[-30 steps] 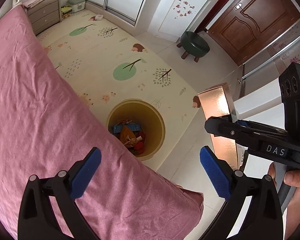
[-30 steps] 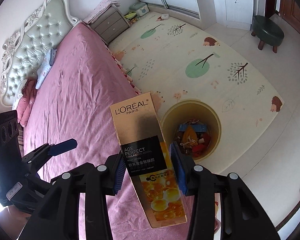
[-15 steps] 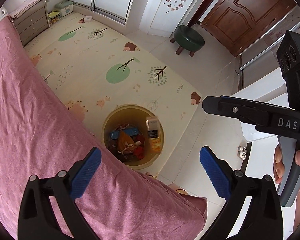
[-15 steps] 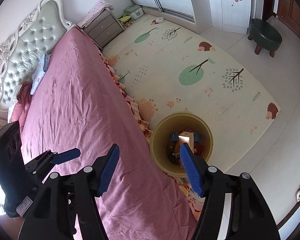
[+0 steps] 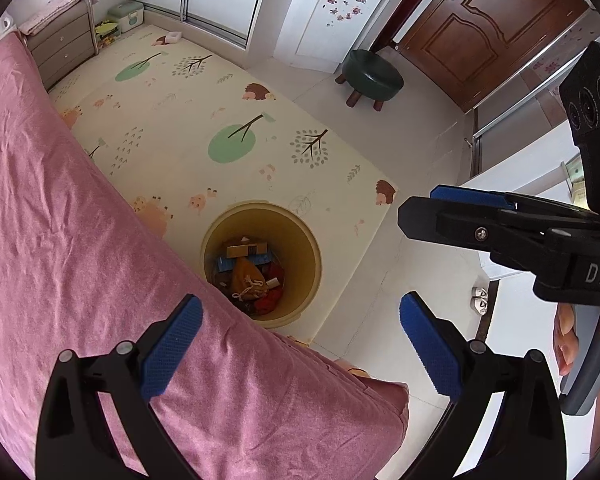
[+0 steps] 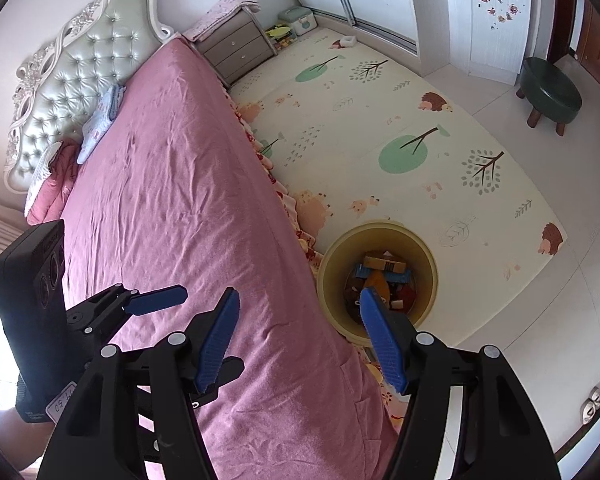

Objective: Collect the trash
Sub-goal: 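Turn both open tools back toward the cleared bed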

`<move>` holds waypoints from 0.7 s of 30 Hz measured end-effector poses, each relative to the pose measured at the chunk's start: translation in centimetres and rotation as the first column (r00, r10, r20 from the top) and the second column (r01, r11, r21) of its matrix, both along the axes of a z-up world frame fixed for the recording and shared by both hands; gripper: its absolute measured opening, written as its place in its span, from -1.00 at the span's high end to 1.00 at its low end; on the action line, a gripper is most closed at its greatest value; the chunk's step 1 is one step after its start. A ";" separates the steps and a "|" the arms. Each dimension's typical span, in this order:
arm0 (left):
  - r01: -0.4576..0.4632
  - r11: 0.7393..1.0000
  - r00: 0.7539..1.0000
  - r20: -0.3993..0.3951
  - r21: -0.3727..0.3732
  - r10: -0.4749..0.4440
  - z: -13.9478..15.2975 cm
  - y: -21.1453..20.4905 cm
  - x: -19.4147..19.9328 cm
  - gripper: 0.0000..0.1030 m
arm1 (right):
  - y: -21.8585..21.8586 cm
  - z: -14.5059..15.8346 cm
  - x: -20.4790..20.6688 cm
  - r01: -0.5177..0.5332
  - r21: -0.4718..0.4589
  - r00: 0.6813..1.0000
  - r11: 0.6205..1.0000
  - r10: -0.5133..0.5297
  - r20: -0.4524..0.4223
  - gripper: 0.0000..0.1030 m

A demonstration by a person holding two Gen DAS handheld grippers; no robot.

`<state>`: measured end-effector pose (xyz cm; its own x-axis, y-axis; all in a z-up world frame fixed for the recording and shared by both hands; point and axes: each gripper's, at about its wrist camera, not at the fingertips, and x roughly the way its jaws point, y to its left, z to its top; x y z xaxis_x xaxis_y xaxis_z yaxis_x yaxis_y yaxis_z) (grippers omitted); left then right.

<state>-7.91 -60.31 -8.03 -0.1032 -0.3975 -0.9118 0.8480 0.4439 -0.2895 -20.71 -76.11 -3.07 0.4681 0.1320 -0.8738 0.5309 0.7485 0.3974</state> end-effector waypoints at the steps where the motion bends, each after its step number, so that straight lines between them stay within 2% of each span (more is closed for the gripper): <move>1: -0.009 1.000 1.000 0.006 0.001 0.009 0.1 0.7 -0.1 -0.91 | 0.6 0.2 0.2 -0.016 0.006 1.000 1.000 0.016 0.001 -0.20; 10: -0.112 0.993 0.993 -0.036 0.027 0.113 1.3 9.3 -0.3 -0.91 | 8.2 1.9 2.5 -0.172 0.024 0.985 0.985 0.172 0.014 -0.20; 13: -0.156 0.987 0.987 -0.028 0.024 0.157 1.9 12.7 -0.4 -0.91 | 10.8 2.6 3.1 -0.218 0.034 0.976 0.975 0.217 0.025 -0.20; 20: -0.311 0.950 0.950 -0.011 0.021 0.311 3.5 21.2 -0.4 -0.91 | 16.6 3.6 3.7 -0.267 0.025 0.963 0.963 0.266 0.037 -0.20; 21: -0.334 0.942 0.943 -0.002 0.021 0.334 3.8 22.2 -0.4 -0.91 | 17.6 3.9 3.8 -0.274 -0.001 0.961 0.962 0.274 0.031 -0.20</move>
<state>-8.29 -38.10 -4.21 0.0272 -0.3919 -0.9196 0.6487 0.7068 -0.2820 -16.96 -58.49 0.86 0.4401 0.2615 -0.8590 0.2934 0.8623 0.4128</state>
